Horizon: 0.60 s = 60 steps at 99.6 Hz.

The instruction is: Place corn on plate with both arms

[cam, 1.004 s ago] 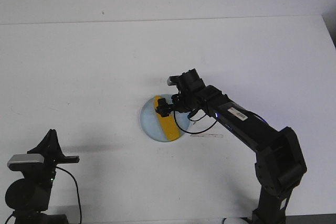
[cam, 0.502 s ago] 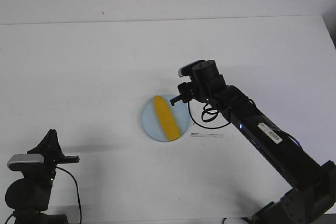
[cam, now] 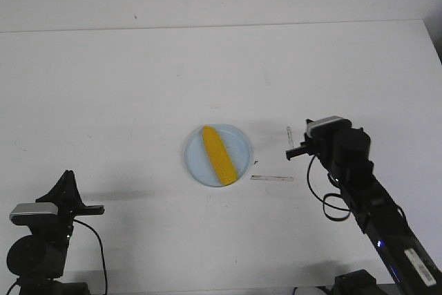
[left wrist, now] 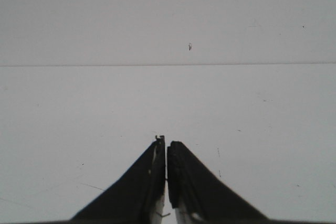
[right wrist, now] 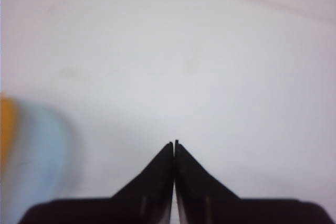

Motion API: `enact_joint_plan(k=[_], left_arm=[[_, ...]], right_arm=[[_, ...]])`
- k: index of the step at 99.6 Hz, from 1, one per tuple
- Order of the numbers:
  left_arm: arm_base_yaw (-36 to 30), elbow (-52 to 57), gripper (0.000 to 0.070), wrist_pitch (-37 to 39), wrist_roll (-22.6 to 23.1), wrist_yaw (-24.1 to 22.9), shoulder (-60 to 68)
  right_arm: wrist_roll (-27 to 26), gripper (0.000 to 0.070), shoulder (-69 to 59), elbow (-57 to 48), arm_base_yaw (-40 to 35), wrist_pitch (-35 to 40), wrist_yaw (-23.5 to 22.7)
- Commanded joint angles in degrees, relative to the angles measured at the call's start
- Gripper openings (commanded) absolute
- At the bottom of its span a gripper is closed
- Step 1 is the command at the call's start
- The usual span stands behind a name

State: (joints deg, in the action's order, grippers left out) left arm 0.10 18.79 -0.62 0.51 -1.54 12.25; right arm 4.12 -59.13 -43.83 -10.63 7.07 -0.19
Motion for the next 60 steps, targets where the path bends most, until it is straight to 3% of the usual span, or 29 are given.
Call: enact_joint_plan(k=[1,18,31,60], left_arm=[[0.0,0.1,0.0001,0.7,0.3,0.0,-0.1],[0.0,0.1,0.0001,0.7,0.3,0.0,-0.1],[0.0,0.1,0.0001,0.7,0.3,0.0,-0.1],[0.0,0.1,0.0001,0.7,0.3,0.0,-0.1]], right_arm=[[0.4,0.0,4.2,3.9,2.6,-5.2,0.3],[0.2,0.0,15.1,13.9,9.3,-10.7,0.2],[-1.7,0.0,23.6,19.0,11.7,-10.8,0.2],[-1.7,0.0,40.8,20.8,11.8,-3.0,0.1]])
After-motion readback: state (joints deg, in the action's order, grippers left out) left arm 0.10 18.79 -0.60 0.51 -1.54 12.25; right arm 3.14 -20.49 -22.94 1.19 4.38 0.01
